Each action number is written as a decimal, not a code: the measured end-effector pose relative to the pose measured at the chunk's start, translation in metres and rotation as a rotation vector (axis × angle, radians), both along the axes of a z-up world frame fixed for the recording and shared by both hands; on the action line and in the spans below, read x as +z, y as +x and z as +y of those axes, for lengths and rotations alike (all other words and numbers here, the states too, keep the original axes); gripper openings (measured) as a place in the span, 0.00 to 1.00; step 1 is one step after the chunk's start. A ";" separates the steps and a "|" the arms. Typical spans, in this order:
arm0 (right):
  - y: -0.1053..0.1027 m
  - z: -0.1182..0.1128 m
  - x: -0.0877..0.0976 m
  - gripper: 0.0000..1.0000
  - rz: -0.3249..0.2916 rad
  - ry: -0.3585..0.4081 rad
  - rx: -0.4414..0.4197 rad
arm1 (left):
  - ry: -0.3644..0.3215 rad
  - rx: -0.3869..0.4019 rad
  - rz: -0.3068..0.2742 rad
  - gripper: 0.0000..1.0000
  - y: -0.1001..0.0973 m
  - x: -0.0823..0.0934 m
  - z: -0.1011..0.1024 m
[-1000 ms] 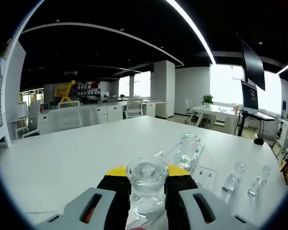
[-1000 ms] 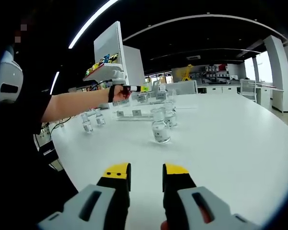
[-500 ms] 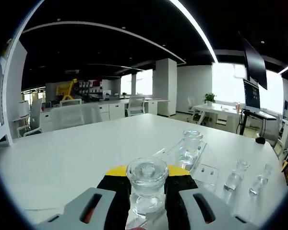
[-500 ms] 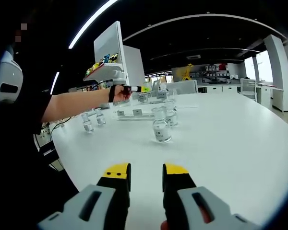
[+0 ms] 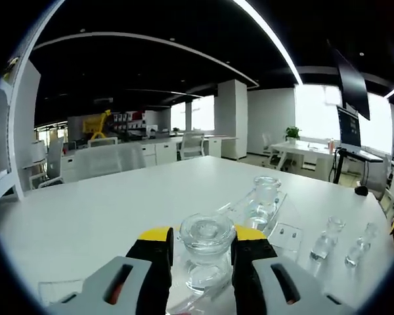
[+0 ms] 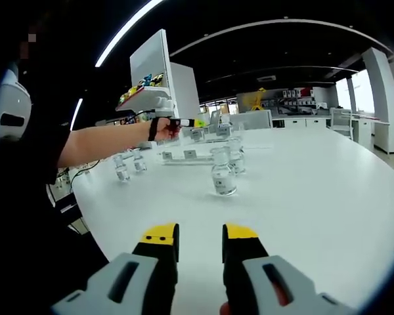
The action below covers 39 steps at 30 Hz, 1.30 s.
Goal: Identify the label on the chemical reagent bottle, grasp the chemical reagent bottle, and place it in the designated position on the reagent rack
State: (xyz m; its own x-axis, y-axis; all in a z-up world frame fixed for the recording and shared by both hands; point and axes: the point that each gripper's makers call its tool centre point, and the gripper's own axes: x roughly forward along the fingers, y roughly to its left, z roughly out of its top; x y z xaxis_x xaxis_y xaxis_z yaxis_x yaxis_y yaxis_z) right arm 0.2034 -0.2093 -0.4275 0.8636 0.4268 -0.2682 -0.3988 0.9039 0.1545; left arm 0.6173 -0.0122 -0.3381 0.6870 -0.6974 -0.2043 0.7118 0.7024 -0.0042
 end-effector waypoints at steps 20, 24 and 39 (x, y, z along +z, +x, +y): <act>0.000 0.012 0.011 0.26 -0.024 -0.013 0.018 | 0.000 -0.009 -0.016 0.39 -0.019 0.013 0.010; 0.000 0.016 0.013 0.26 -0.031 -0.011 0.026 | 0.008 -0.018 -0.016 0.39 -0.024 0.015 0.012; 0.001 0.034 0.016 0.25 -0.039 0.001 0.057 | 0.054 -0.066 0.049 0.42 -0.071 0.000 0.013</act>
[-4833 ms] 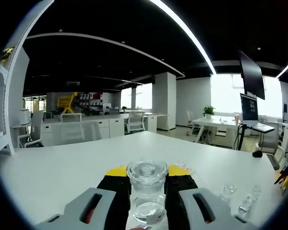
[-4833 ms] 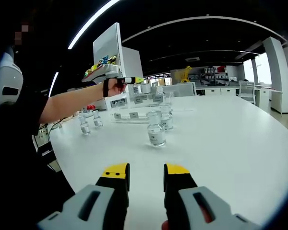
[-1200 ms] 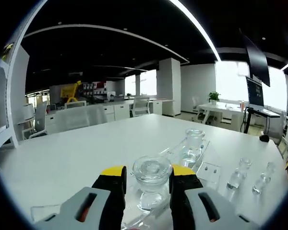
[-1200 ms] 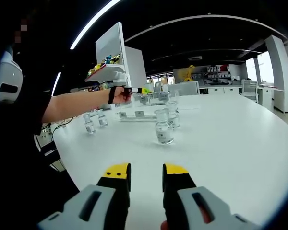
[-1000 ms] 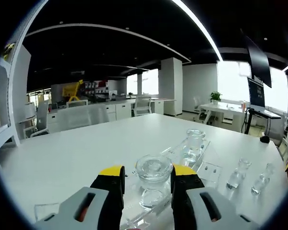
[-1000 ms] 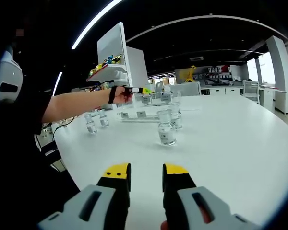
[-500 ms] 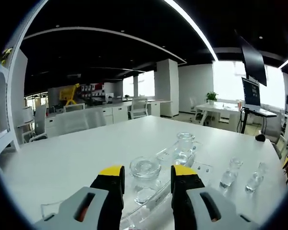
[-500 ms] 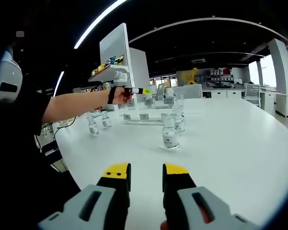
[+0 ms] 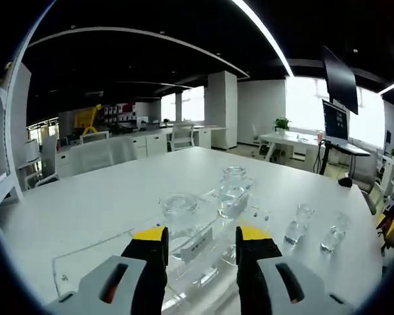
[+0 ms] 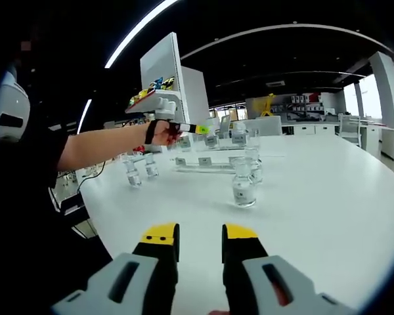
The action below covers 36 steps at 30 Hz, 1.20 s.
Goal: Identify the label on the chemical reagent bottle, grasp the chemical reagent bottle, and place it in the designated position on the reagent rack
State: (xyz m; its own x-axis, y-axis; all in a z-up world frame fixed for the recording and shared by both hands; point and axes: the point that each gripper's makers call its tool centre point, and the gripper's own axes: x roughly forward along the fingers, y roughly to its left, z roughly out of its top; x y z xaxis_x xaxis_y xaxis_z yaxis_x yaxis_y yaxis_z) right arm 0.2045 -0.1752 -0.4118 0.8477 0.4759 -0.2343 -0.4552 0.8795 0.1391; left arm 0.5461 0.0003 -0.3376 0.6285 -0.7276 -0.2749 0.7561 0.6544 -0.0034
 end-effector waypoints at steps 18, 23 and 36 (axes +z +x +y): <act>0.000 0.012 0.003 0.25 -0.001 -0.011 0.018 | -0.004 0.029 -0.016 0.46 -0.032 0.015 0.021; 0.001 0.017 0.005 0.25 -0.003 -0.013 0.028 | 0.001 0.019 -0.014 0.47 -0.044 0.015 0.026; 0.010 0.025 0.007 0.25 -0.004 -0.002 0.038 | -0.007 0.026 0.017 0.46 -0.063 0.013 0.043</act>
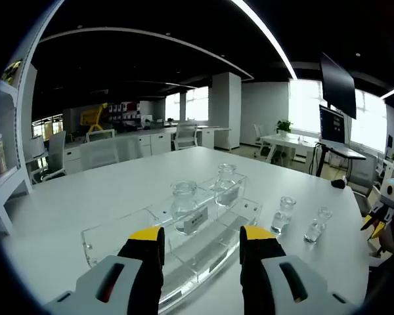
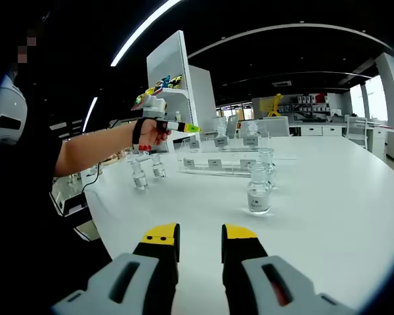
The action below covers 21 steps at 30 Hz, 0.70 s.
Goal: Identify the label on the chemical reagent bottle, grasp the chemical reagent bottle, and place it in the designated position on the reagent rack
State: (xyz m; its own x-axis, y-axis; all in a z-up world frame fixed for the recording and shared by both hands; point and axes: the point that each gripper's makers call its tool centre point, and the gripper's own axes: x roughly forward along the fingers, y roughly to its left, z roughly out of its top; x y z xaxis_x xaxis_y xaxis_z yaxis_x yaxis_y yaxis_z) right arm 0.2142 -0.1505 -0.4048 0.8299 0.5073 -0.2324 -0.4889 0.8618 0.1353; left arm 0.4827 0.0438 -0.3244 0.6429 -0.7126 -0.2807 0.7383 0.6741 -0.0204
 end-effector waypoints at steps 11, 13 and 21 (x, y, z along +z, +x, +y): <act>0.004 0.002 0.001 0.24 0.006 -0.006 0.010 | 0.021 0.000 -0.008 0.46 -0.003 0.008 0.020; 0.005 0.005 0.002 0.22 0.006 -0.004 0.015 | 0.023 -0.004 -0.012 0.46 -0.006 0.010 0.023; 0.004 0.012 0.000 0.21 0.015 -0.011 0.025 | -0.001 -0.008 -0.018 0.47 -0.017 0.018 0.035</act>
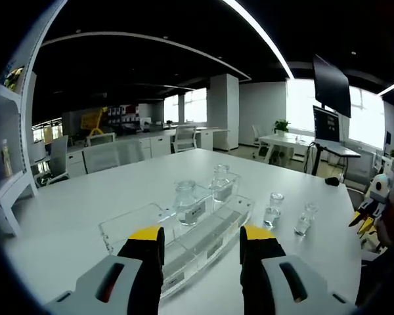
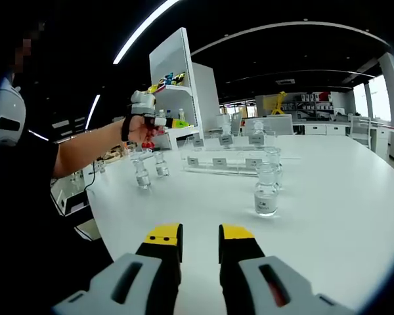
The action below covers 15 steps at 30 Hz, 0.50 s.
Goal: Identify the label on the chemical reagent bottle, grasp the chemical reagent bottle, and place it in the designated position on the reagent rack
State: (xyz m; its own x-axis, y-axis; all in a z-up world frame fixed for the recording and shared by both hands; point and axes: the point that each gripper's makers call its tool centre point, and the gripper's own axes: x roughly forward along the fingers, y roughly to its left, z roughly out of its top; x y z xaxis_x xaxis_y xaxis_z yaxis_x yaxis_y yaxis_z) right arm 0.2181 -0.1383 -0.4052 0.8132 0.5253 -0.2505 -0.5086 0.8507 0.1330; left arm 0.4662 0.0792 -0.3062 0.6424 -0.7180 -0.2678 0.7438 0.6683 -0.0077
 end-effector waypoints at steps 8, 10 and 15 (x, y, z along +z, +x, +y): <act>-0.001 0.003 0.001 0.21 -0.003 -0.007 0.004 | 0.000 -0.005 -0.006 0.47 -0.001 -0.003 0.016; 0.000 0.004 0.001 0.21 -0.003 -0.005 0.002 | -0.003 -0.003 -0.005 0.47 -0.002 -0.003 0.022; 0.000 0.003 -0.001 0.21 0.001 -0.006 0.001 | -0.016 0.013 -0.010 0.47 -0.007 -0.001 0.036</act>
